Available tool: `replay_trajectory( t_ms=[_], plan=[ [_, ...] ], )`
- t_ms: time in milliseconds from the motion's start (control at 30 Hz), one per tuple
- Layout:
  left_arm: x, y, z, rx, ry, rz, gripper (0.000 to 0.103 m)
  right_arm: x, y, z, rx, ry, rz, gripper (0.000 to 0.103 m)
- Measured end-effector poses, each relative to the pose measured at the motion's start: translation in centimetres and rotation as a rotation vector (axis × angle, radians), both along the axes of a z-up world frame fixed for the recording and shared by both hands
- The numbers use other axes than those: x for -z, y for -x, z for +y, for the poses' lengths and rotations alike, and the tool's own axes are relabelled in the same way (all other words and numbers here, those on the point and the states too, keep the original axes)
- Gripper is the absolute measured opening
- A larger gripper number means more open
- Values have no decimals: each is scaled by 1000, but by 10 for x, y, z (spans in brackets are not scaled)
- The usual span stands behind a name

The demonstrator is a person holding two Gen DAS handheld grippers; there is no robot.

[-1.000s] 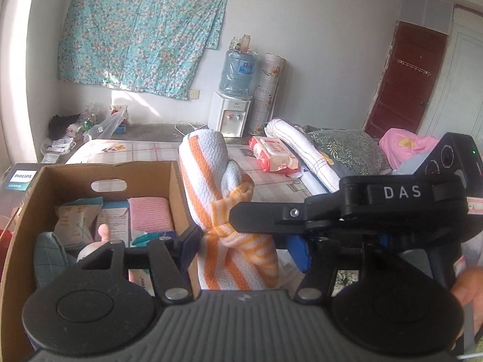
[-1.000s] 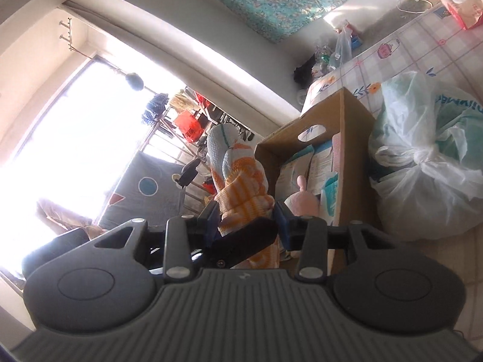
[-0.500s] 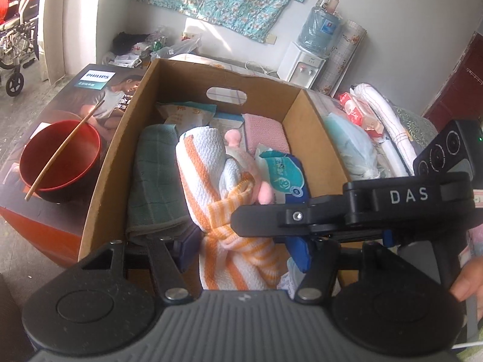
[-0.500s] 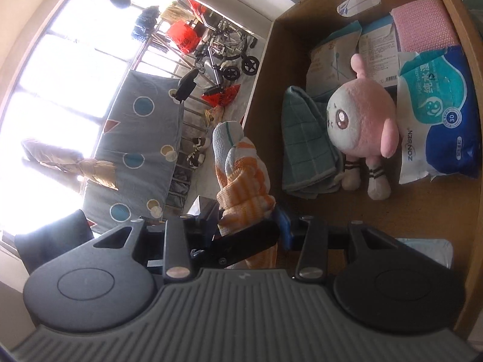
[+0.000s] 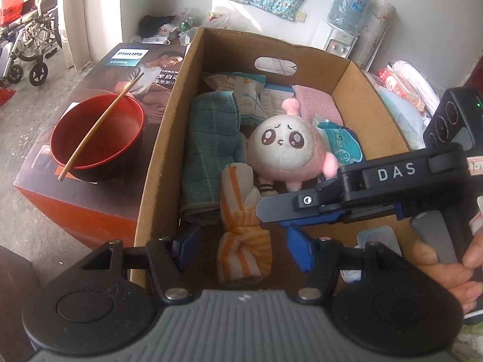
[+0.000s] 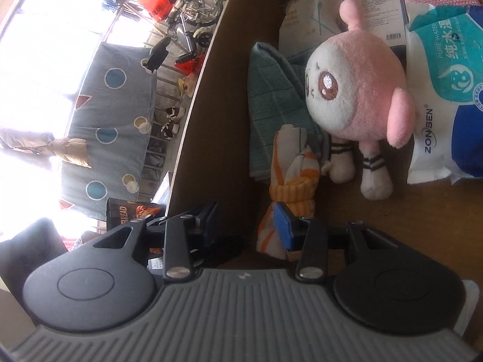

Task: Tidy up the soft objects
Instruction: 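Lower the striped towel into the box and open the right tool, then reach the left tool to the green floral scrunchie on the bed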

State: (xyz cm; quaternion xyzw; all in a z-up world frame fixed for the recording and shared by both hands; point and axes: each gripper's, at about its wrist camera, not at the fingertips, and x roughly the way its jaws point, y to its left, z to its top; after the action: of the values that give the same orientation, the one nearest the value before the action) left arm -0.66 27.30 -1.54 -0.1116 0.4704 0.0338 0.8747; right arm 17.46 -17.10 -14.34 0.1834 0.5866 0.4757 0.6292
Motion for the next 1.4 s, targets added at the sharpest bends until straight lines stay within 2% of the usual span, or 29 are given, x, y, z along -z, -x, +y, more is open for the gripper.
replay_trajectory(
  t_ms=[133, 367, 567, 733, 967, 1133, 1400],
  plan=[
    [-7, 2, 1, -8, 10, -30, 65, -5, -7, -13, 24, -27, 11, 42],
    [-27, 10, -14, -1, 25, -113, 70, -34, -4, -55, 85, -152, -29, 48],
    [-45, 12, -51, 50, 60, -218, 79, -52, 7, -120, 194, -248, -90, 54],
    [-49, -1, -103, 151, 104, -249, 80, -55, 14, -192, 333, -296, -130, 56],
    [-40, -23, -191, 337, 142, -271, 80, -51, 23, -298, 564, -263, -206, 59],
    [-21, -41, -253, 445, 189, -226, 80, -35, 38, -364, 698, -213, -242, 61],
    [18, -55, -335, 545, 123, -156, 80, -3, 43, -436, 833, -101, -266, 63]
  ],
)
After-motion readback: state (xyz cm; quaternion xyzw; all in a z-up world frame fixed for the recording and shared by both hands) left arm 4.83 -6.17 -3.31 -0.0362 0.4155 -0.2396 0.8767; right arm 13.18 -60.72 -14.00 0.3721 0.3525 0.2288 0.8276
